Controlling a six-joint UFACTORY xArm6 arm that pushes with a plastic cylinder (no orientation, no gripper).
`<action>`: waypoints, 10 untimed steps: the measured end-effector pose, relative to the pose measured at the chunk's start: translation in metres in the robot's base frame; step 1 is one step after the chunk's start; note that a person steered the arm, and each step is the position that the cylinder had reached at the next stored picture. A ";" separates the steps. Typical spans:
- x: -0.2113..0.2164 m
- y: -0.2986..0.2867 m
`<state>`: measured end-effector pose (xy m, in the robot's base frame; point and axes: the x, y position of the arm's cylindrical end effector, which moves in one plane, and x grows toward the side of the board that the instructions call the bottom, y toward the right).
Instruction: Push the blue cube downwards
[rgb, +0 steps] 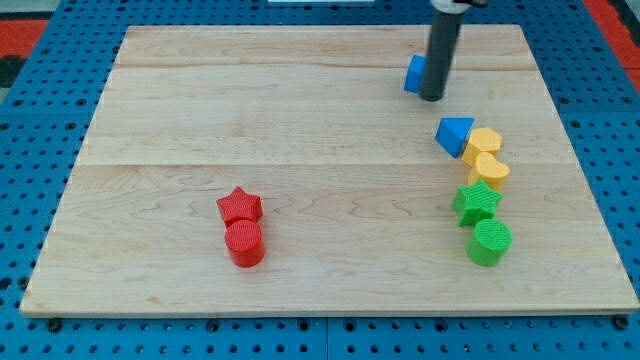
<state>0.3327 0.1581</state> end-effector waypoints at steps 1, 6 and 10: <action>-0.042 0.011; 0.078 -0.136; 0.143 -0.075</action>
<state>0.4760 0.0833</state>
